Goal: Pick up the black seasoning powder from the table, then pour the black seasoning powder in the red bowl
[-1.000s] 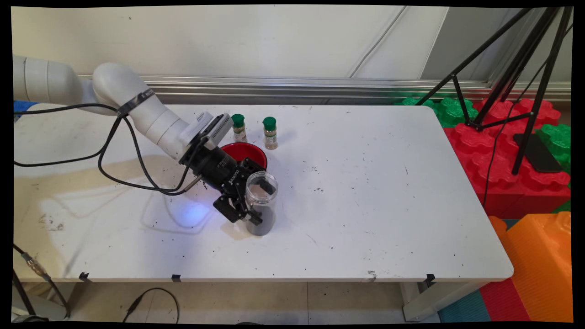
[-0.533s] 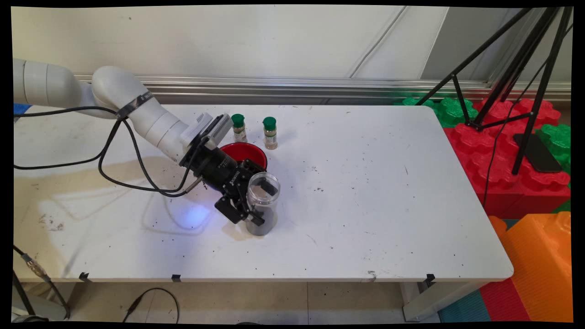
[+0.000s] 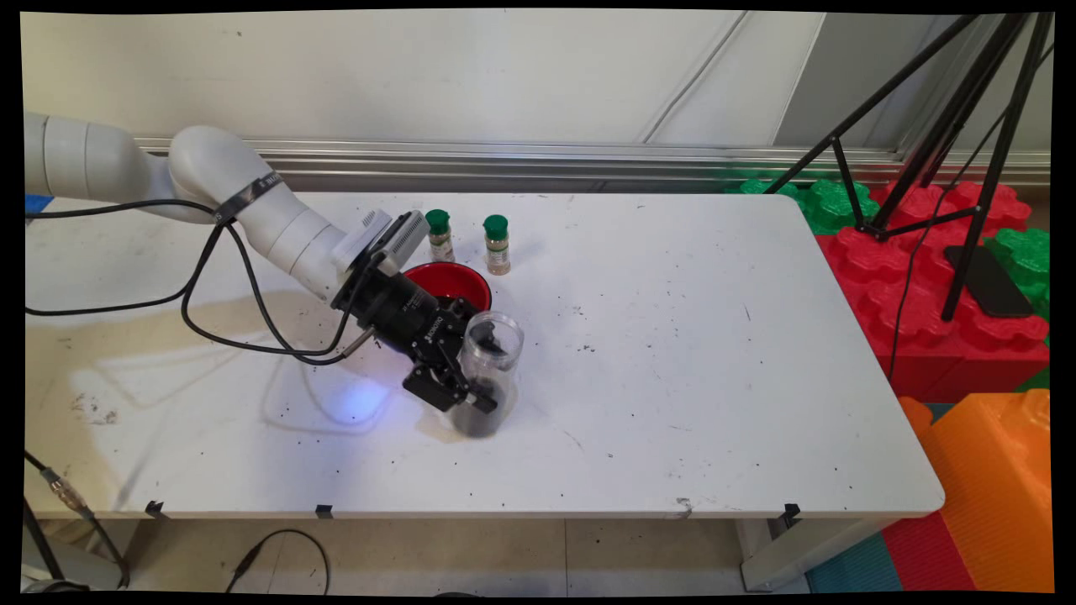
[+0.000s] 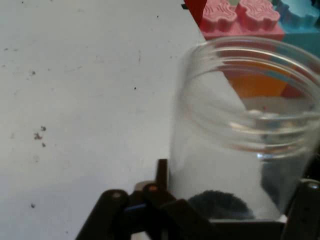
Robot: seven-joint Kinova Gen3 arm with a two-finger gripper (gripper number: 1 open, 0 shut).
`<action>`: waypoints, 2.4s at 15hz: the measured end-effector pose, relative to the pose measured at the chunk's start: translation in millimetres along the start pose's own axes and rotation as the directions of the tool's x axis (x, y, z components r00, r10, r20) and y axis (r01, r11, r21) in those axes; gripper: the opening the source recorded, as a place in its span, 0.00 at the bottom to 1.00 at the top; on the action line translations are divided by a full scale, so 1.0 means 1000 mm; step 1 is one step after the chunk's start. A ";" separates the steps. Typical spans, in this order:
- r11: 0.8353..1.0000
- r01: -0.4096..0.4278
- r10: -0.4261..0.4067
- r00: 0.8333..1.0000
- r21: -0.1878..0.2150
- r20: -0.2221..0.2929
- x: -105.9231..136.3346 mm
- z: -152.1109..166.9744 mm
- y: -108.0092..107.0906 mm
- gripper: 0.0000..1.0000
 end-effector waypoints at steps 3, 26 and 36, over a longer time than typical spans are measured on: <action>1.000 0.003 -0.003 1.000 -0.003 -0.006 0.001 0.001 0.000 0.00; 0.992 0.032 -0.018 0.993 0.124 -0.117 0.050 -0.027 -0.020 0.00; 0.970 0.054 -0.005 0.979 0.238 -0.204 0.087 -0.067 -0.045 0.00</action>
